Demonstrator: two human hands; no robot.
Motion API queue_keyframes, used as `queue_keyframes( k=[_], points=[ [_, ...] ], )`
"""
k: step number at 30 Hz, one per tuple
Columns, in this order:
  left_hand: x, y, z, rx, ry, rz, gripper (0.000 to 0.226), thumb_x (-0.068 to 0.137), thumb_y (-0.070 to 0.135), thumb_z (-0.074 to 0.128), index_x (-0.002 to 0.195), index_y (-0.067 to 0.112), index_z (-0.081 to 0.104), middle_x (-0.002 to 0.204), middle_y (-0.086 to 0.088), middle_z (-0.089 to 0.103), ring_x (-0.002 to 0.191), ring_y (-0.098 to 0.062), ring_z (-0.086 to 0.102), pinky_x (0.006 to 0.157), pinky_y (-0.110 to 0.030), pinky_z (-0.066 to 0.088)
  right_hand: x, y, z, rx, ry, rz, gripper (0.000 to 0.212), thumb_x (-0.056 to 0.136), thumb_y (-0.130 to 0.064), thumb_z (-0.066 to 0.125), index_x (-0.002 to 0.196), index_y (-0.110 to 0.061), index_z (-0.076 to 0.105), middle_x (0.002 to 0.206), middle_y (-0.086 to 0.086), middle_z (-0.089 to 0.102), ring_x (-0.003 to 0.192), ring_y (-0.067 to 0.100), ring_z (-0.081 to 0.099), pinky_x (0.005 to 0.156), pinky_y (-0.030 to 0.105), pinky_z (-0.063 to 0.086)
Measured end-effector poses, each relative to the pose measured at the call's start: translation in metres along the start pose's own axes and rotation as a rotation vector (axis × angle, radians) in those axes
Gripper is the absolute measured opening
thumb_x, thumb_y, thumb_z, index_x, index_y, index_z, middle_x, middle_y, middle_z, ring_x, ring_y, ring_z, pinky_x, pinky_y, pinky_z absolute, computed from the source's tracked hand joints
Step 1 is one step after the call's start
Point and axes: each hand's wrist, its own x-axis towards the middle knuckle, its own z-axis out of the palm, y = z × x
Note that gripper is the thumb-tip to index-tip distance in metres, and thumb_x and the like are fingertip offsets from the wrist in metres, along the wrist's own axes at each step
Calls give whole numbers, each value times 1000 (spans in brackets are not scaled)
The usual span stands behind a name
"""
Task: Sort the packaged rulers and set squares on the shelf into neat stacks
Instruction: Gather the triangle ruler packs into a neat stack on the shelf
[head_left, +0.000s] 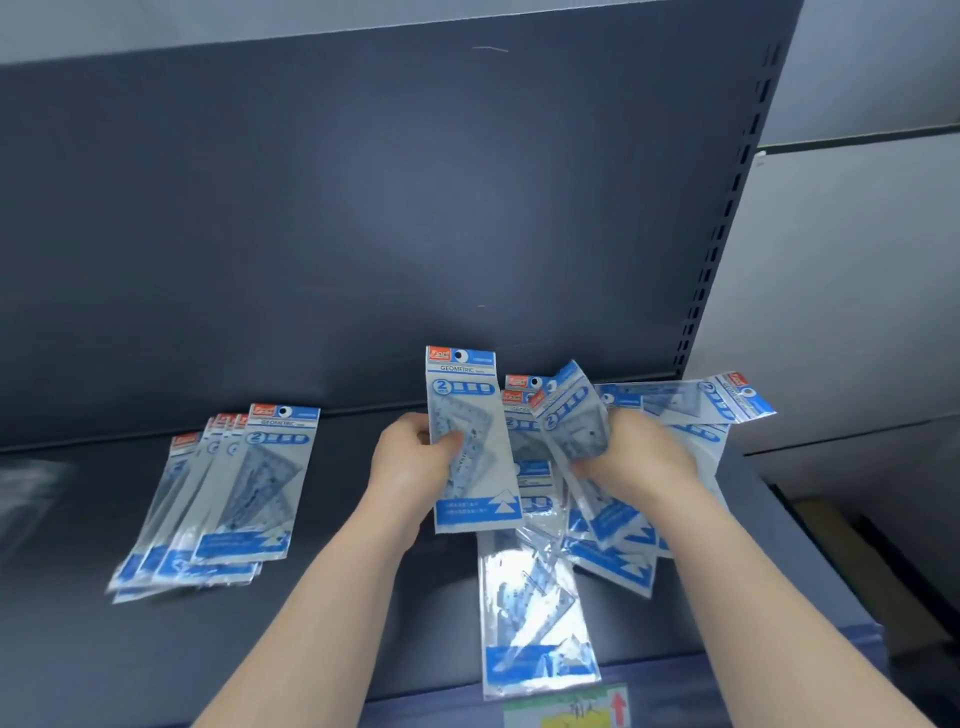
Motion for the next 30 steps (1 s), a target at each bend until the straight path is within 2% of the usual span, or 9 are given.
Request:
queue_keyframes(
  k=[3,6,9,12,17,20,22,26,30],
  points=[
    [3,-11,-17,89,30,9,17,91,19,65,106,15,61,99,-3,71,85,-19,70,73,-40,59,-8,-27,6,163,115,-140,26,93,-27,49,118,-18,54,110,7,63,101,32,57,72,33,38],
    [4,-21,-52,311,179,94,21,87,25,65,106,21,59,99,2,70,91,-21,67,84,-43,55,-19,-63,27,354,27,-242,20,92,-26,47,109,-20,55,104,4,65,95,28,59,76,35,45],
    [5,-26,-100,609,352,126,32,91,29,60,120,20,50,108,-3,68,102,-32,62,76,-35,45,-27,-91,52,379,-52,-261,17,92,-25,48,108,-23,53,103,-2,64,94,23,59,76,35,45],
    [8,-34,-133,872,399,136,39,91,31,59,124,17,45,106,-9,67,100,-35,62,69,-35,40,-33,-116,73,531,-132,-225,15,93,-22,51,108,-23,54,105,-3,64,95,20,62,78,36,50],
    [12,-46,-159,942,406,144,41,91,34,59,126,15,47,125,-8,55,107,-34,59,70,-37,41,-33,-166,107,752,-244,-161,30,87,-21,62,115,-14,56,108,4,69,93,21,67,82,40,56],
    [12,-46,-170,937,388,192,34,95,30,52,127,17,51,129,-8,51,107,-35,59,75,-40,46,-37,-181,125,186,-183,-318,52,82,-33,65,129,-21,45,116,3,58,109,25,57,81,32,48],
    [15,-44,-173,924,345,250,30,95,29,51,124,21,55,127,-5,52,105,-33,59,75,-38,46,-45,-185,131,-89,-91,-436,39,85,-37,59,123,-29,53,118,2,51,115,25,47,80,32,44],
    [23,-38,-166,864,226,349,27,94,27,52,119,24,60,123,0,58,107,-25,60,80,-34,46,-57,-186,127,-121,-42,-477,28,86,-41,57,113,-32,62,119,-1,52,115,24,45,81,33,44],
    [23,-26,-136,809,102,440,24,93,28,56,116,24,61,115,5,63,105,-21,60,82,-32,46,-66,-150,95,-207,129,-373,40,88,-44,58,127,-35,54,127,-5,52,119,22,46,88,35,44]
  ],
)
